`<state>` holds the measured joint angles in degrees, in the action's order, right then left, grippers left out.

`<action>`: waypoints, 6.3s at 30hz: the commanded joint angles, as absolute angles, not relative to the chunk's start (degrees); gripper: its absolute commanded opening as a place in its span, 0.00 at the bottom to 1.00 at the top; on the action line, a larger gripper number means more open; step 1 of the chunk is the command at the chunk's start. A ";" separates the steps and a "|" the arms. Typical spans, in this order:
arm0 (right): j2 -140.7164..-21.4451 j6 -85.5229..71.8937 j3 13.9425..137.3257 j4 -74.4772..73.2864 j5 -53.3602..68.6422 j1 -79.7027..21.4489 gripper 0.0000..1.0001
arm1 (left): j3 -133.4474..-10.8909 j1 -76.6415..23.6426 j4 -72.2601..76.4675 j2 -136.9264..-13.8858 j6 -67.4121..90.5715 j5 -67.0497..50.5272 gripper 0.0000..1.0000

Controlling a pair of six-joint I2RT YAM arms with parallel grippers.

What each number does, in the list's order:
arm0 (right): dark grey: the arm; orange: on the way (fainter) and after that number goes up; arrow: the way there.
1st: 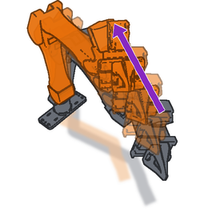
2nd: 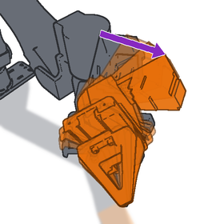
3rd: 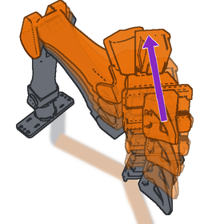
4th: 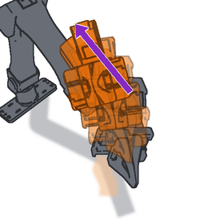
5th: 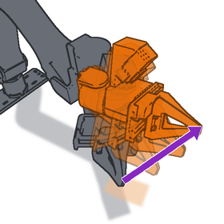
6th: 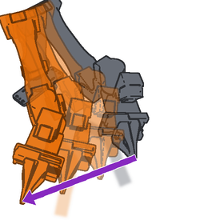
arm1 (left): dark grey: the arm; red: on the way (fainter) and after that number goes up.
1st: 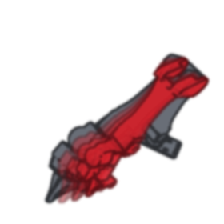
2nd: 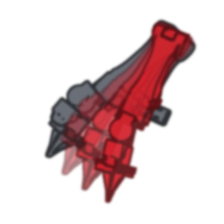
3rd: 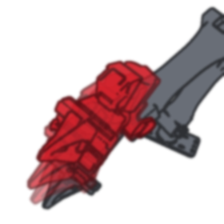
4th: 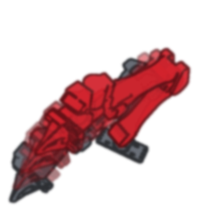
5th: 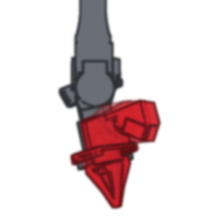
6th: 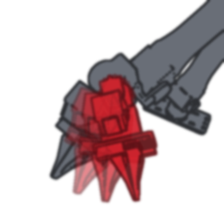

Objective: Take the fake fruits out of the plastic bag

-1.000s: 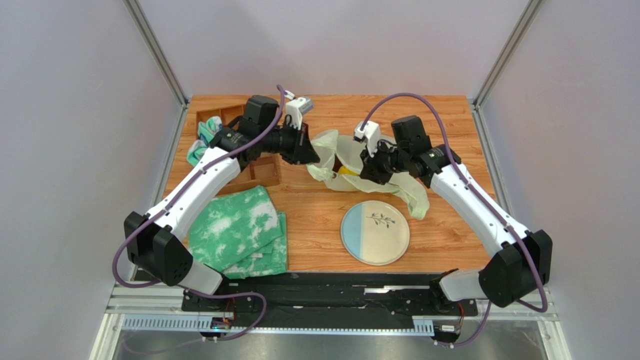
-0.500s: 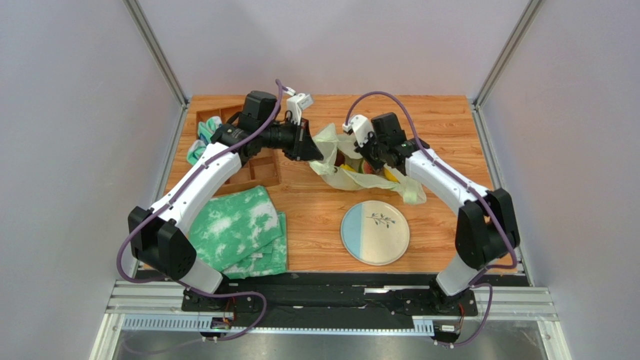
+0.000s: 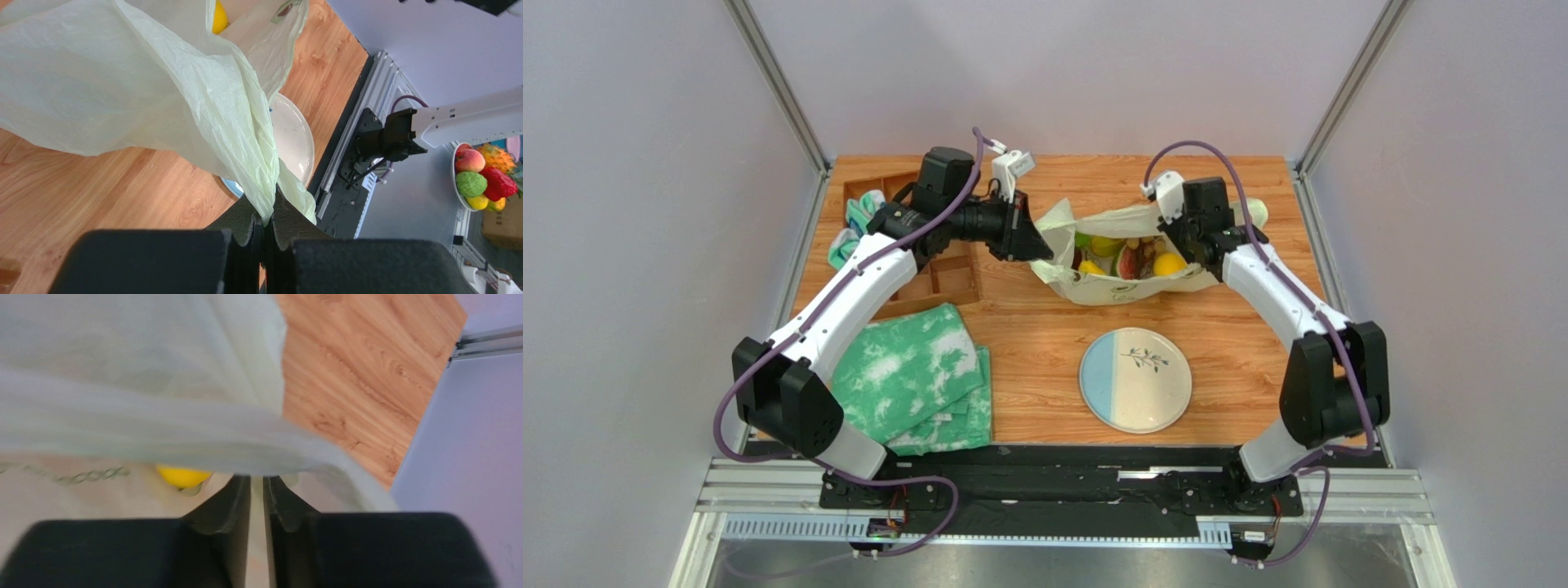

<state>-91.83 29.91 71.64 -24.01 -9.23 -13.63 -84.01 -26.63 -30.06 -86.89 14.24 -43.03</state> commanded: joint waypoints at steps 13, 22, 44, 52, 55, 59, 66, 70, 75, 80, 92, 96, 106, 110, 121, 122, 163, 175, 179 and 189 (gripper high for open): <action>-90.14 33.57 65.12 -20.05 -7.55 -23.74 0.08 | -84.11 -27.42 -26.98 -90.00 16.00 -45.70 0.00; -85.18 27.17 58.73 -33.65 -1.77 -22.50 0.04 | -82.79 -27.42 -27.86 -90.52 14.77 -45.44 0.00; -116.62 27.42 87.98 -38.33 -4.38 -13.10 0.77 | -84.46 -27.60 -28.30 -93.78 13.10 -46.06 0.00; -113.93 29.97 87.10 -36.30 -5.81 -13.10 0.33 | -84.82 -28.30 -29.27 -93.16 11.25 -44.56 0.00; -103.91 29.71 85.96 -38.23 4.19 -13.10 0.27 | -85.34 -28.39 -29.01 -93.60 11.34 -43.77 0.00; -90.90 27.95 85.52 -43.93 22.53 -13.10 0.25 | -87.88 -28.92 -27.78 -95.44 12.04 -43.33 0.00; -74.81 27.94 81.30 -49.29 35.94 -17.31 0.22 | -94.65 -28.39 -27.95 -98.79 13.89 -45.79 0.00; -67.69 36.61 74.11 -56.24 34.99 -24.23 0.22 | -95.01 -28.39 -28.30 -98.53 13.54 -44.13 0.00; -60.38 40.43 60.84 -55.82 30.06 -29.70 0.22 | -89.93 -28.30 -26.46 -95.72 14.06 -43.15 0.00; -62.57 39.48 53.10 -47.83 25.07 -32.43 0.22 | -86.75 -28.30 -26.80 -93.70 12.66 -42.01 0.00; -77.07 39.99 48.08 -28.04 6.95 -29.71 0.27 | -81.92 -28.30 -27.25 -87.37 10.55 -40.78 0.00; -80.06 41.22 48.69 -26.46 6.59 -29.44 0.29 | -81.30 -28.30 -26.81 -86.75 10.28 -42.10 0.00; -82.53 41.75 48.07 -26.27 5.72 -29.53 0.63 | -80.60 -28.30 -26.46 -87.19 10.28 -42.45 0.00; -79.46 38.51 52.90 -34.26 7.55 -29.44 0.75 | -78.93 -28.30 -26.19 -86.93 10.99 -42.89 0.00; -65.58 27.51 65.38 -45.18 21.71 -29.79 0.98 | -78.92 -28.30 -26.80 -86.57 10.20 -43.15 0.00; -65.22 27.25 67.04 -44.39 21.53 -29.79 0.98 | -79.19 -28.30 -27.94 -86.57 8.89 -42.98 0.00; -89.98 27.42 77.24 -40.51 23.11 -21.70 0.40 | -74.88 -31.46 -44.47 -82.09 -15.91 -30.14 0.00; -91.59 27.24 82.36 -51.68 24.43 -23.29 0.29 | -78.66 -31.46 -42.63 -85.42 -12.57 -31.11 0.00; -93.33 25.76 80.42 -48.08 23.13 -24.17 0.38 | -80.16 -31.38 -41.31 -86.13 -7.93 -31.64 0.00; -103.53 19.51 86.83 -44.21 17.49 -25.14 0.75 | -80.33 -29.97 -39.29 -86.13 -2.63 -36.83 0.00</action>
